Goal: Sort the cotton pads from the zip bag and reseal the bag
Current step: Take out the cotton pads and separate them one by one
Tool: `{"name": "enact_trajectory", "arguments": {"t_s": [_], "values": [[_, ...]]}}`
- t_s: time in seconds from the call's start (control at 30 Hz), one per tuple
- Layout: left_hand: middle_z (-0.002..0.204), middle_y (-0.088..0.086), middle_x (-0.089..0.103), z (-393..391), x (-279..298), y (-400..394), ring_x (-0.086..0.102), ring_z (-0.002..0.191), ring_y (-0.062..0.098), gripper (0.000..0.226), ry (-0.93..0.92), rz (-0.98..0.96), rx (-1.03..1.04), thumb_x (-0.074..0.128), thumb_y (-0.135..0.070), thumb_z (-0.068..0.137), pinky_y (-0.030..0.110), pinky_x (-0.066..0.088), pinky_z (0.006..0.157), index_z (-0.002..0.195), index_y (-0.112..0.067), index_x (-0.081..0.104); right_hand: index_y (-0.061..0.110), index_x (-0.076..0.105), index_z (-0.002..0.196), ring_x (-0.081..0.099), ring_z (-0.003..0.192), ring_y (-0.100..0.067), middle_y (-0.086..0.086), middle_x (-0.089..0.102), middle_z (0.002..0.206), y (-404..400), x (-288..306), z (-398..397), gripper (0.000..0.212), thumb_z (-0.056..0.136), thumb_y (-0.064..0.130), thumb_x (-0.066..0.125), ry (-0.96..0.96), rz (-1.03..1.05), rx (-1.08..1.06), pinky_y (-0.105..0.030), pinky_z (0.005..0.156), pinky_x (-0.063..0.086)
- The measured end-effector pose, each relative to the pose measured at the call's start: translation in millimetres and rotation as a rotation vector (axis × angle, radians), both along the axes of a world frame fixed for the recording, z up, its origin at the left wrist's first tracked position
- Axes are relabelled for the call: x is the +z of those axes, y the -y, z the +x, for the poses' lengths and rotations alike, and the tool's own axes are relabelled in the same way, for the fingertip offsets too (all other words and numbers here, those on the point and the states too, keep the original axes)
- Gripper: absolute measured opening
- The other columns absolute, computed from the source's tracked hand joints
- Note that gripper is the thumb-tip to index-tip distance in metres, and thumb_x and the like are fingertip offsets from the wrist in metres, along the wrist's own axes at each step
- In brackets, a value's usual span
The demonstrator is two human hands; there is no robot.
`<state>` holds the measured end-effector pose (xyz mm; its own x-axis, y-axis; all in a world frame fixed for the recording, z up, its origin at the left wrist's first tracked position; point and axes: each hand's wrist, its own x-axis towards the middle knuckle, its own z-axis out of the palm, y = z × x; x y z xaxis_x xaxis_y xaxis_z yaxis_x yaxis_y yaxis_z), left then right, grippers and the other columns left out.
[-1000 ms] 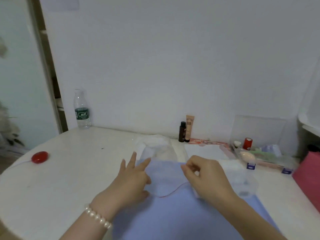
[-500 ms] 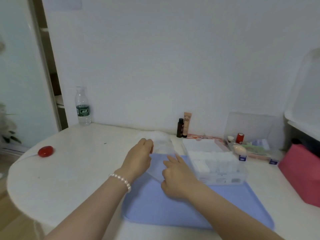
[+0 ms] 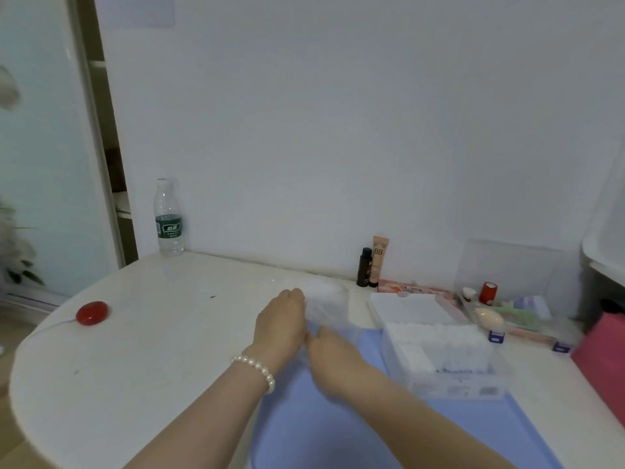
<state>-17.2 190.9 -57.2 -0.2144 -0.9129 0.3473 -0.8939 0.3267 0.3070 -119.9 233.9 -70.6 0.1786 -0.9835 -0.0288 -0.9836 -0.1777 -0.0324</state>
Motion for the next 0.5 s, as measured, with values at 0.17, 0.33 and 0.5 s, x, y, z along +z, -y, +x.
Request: {"name": "enact_trajectory", "arguments": {"t_s": [0.17,0.33,0.5], "values": [[0.096,0.009,0.053,4.5,6.5,13.6,0.05,0.091,0.027,0.014,-0.062,0.021,0.003,0.041,-0.024,0.096,0.031,0.033,0.066,0.088,-0.012,0.044,0.017,0.056,0.103,0.055,0.096,-0.02,-0.002,0.059,0.105,14.1,0.6,-4.9,0.021,0.092,0.021,0.039,0.376,-0.268,0.048,-0.035,0.083,0.044],[0.116,0.013,0.055,9.9,3.6,26.8,0.045,0.11,0.03,0.031,-0.119,0.037,-0.151,0.039,-0.02,0.095,0.03,0.037,0.09,0.09,0.001,0.061,0.003,0.063,0.105,0.056,0.095,-0.017,-0.01,0.066,0.101,33.5,-12.3,-4.4,0.028,0.08,0.015,0.058,0.159,-0.367,0.037,-0.02,0.08,0.042],[0.094,0.013,0.064,7.3,11.1,27.6,0.058,0.089,0.029,0.023,-0.206,0.083,-0.182,0.043,-0.02,0.092,0.033,0.042,0.072,0.076,-0.008,0.054,0.007,0.038,0.137,0.046,0.124,-0.023,-0.009,0.048,0.137,49.8,2.0,3.9,0.04,0.098,0.015,0.039,0.153,-0.067,-0.103,-0.027,0.1,0.032]]}}
